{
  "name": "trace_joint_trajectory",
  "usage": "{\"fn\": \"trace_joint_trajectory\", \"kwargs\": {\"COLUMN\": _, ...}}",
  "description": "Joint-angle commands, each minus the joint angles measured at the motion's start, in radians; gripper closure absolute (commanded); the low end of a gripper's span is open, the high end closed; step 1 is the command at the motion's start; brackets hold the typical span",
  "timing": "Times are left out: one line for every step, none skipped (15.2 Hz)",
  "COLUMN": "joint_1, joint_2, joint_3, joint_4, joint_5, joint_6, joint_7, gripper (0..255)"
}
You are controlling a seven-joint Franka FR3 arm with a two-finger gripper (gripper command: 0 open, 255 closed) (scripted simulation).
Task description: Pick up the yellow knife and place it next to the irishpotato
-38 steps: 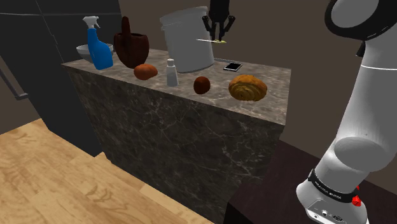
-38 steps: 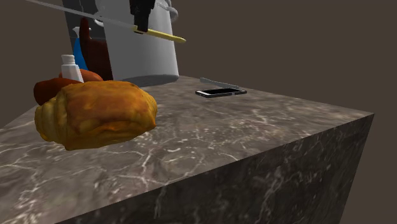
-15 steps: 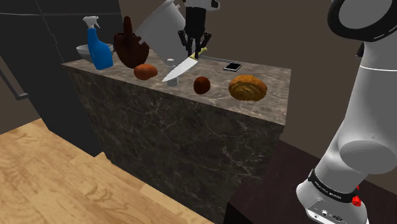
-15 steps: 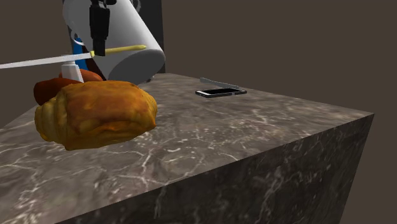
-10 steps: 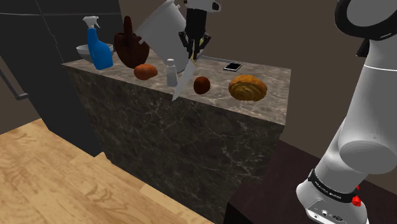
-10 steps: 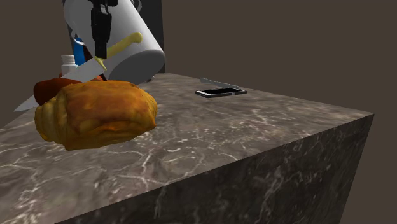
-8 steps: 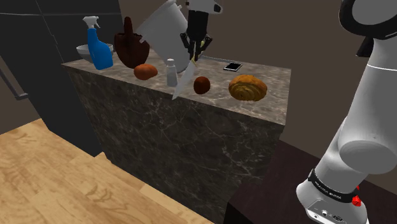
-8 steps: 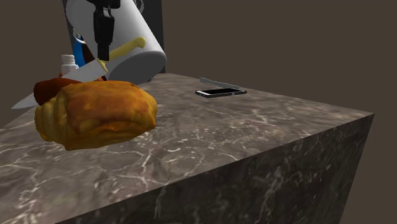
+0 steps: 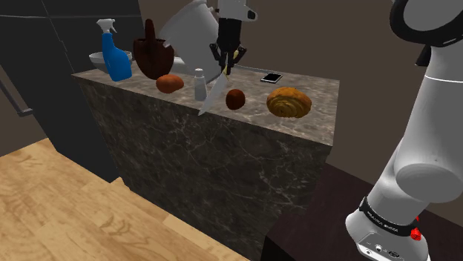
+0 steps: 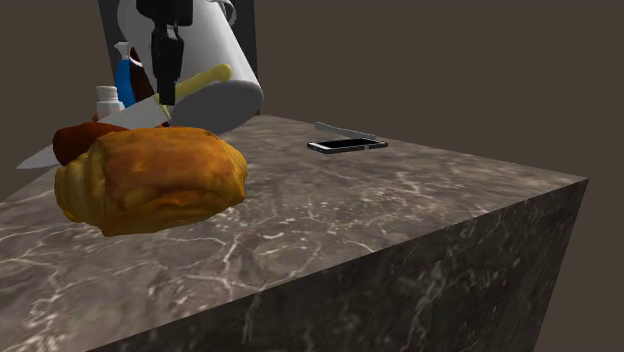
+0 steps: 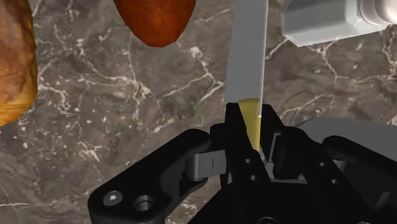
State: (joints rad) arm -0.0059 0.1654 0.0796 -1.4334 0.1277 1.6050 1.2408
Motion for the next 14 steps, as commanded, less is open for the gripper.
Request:
{"fn": "trace_joint_trajectory", "kwargs": {"joint_1": -0.008, "joint_2": 0.119, "joint_3": -0.008, "joint_4": -0.002, "joint_5": -0.004, "joint_6": -0.002, "joint_7": -0.007, "gripper": 0}}
{"fn": "trace_joint_trajectory", "kwargs": {"joint_1": -0.010, "joint_2": 0.144, "joint_3": -0.010, "joint_4": 0.000, "joint_5": -0.006, "joint_6": 0.019, "joint_7": -0.014, "gripper": 0}}
{"fn": "trace_joint_trajectory", "kwargs": {"joint_1": -0.017, "joint_2": 0.103, "joint_3": -0.015, "joint_4": -0.082, "joint_5": -0.002, "joint_6": 0.058, "joint_7": -0.030, "gripper": 0}}
{"fn": "trace_joint_trajectory", "kwargs": {"joint_1": -0.019, "joint_2": 0.127, "joint_3": -0.016, "joint_4": -0.039, "joint_5": -0.004, "joint_6": 0.039, "joint_7": -0.032, "gripper": 0}}
{"fn": "trace_joint_trajectory", "kwargs": {"joint_1": -0.013, "joint_2": 0.104, "joint_3": -0.012, "joint_4": -0.045, "joint_5": -0.004, "joint_6": 0.025, "joint_7": -0.019, "gripper": 0}}
{"fn": "trace_joint_trajectory", "kwargs": {"joint_1": 0.010, "joint_2": 0.095, "joint_3": -0.011, "joint_4": -0.023, "joint_5": -0.001, "joint_6": -0.003, "joint_7": 0.008, "gripper": 0}}
{"fn": "trace_joint_trajectory", "kwargs": {"joint_1": 0.019, "joint_2": 0.104, "joint_3": -0.026, "joint_4": 0.024, "joint_5": 0.001, "joint_6": -0.041, "joint_7": 0.008, "gripper": 0}}
{"fn": "trace_joint_trajectory", "kwargs": {"joint_1": 0.030, "joint_2": 0.116, "joint_3": -0.043, "joint_4": 0.075, "joint_5": 0.005, "joint_6": -0.080, "joint_7": 0.007, "gripper": 0}}
{"fn": "trace_joint_trajectory", "kwargs": {"joint_1": 0.038, "joint_2": 0.130, "joint_3": -0.056, "joint_4": 0.129, "joint_5": 0.008, "joint_6": -0.120, "joint_7": 0.007, "gripper": 0}}
{"fn": "trace_joint_trajectory", "kwargs": {"joint_1": 0.043, "joint_2": 0.144, "joint_3": -0.067, "joint_4": 0.175, "joint_5": 0.011, "joint_6": -0.153, "joint_7": 0.007, "gripper": 0}}
{"fn": "trace_joint_trajectory", "kwargs": {"joint_1": 0.050, "joint_2": 0.144, "joint_3": -0.075, "joint_4": 0.175, "joint_5": 0.013, "joint_6": -0.153, "joint_7": 0.006, "gripper": 0}}
{"fn": "trace_joint_trajectory", "kwargs": {"joint_1": 0.055, "joint_2": 0.144, "joint_3": -0.082, "joint_4": 0.175, "joint_5": 0.015, "joint_6": -0.153, "joint_7": 0.005, "gripper": 0}}
{"fn": "trace_joint_trajectory", "kwargs": {"joint_1": 0.060, "joint_2": 0.144, "joint_3": -0.088, "joint_4": 0.175, "joint_5": 0.017, "joint_6": -0.154, "joint_7": 0.004, "gripper": 0}}
{"fn": "trace_joint_trajectory", "kwargs": {"joint_1": 0.061, "joint_2": 0.144, "joint_3": -0.089, "joint_4": 0.175, "joint_5": 0.017, "joint_6": -0.154, "joint_7": 0.003, "gripper": 0}}
